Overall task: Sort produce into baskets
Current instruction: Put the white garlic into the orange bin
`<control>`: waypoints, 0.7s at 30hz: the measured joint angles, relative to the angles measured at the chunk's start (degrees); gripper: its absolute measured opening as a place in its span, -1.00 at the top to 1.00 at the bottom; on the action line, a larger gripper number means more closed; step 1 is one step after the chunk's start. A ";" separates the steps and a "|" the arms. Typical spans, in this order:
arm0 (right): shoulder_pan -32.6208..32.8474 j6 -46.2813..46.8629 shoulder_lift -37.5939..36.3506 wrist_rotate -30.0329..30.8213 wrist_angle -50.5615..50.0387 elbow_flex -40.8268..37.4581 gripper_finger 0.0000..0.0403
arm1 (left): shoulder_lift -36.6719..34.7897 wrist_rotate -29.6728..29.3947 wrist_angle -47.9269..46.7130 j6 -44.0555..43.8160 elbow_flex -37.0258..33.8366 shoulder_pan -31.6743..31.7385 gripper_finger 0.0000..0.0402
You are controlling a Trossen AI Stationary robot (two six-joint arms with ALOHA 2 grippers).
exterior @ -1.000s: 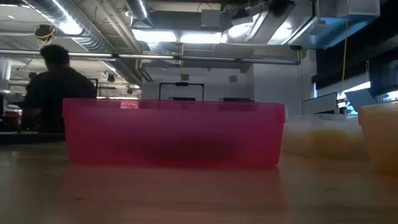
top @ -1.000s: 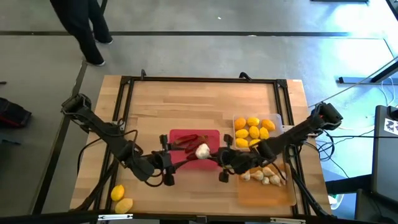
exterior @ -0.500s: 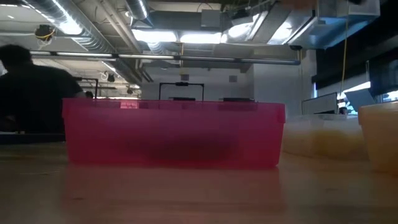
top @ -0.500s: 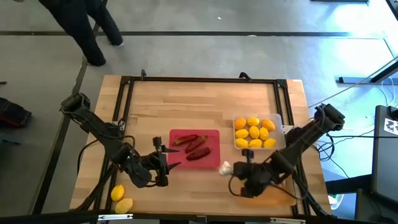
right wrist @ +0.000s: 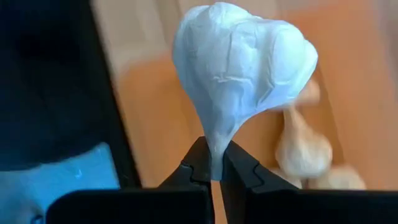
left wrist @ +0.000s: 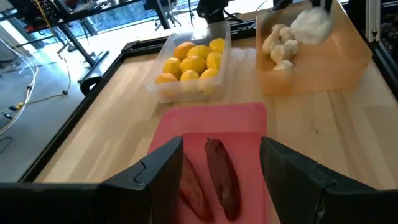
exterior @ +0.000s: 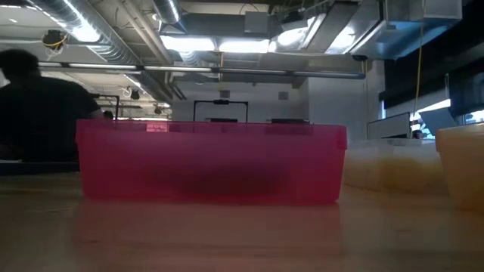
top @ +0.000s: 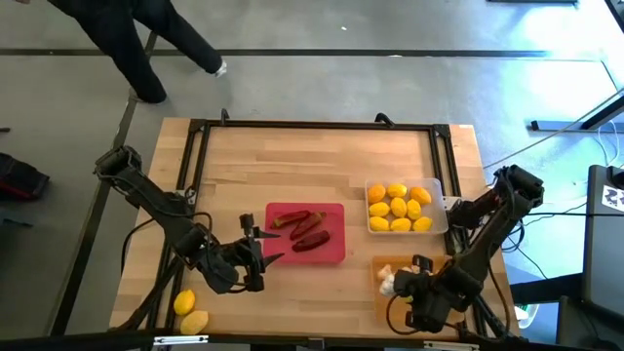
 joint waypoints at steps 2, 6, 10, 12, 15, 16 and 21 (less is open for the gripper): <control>0.75 1.67 0.04 -1.70 -0.04 -2.71 0.94 | 0.00 0.00 0.00 0.04 0.00 0.00 -0.03; 1.39 1.86 0.66 -6.83 1.99 -7.90 0.94 | 0.00 0.00 -0.02 0.17 0.00 0.00 -0.03; 1.38 1.28 1.71 -9.32 6.07 -11.47 0.94 | 0.00 0.01 -0.04 1.16 0.00 0.07 -0.03; 1.36 1.23 2.03 -9.21 7.79 -12.78 0.94 | 0.00 -0.02 -0.04 1.20 0.00 0.29 -0.03; 1.36 2.74 2.03 -8.76 9.07 -14.14 0.94 | 0.00 -0.08 -0.04 1.20 0.00 0.87 -0.03; 1.36 3.52 2.03 -8.76 9.05 -14.45 0.94 | 0.00 -0.10 -0.04 1.20 0.00 1.12 -0.03; 1.36 6.22 2.03 -9.26 9.35 -15.22 0.74 | 0.00 -0.13 -0.07 1.23 0.00 1.85 -0.03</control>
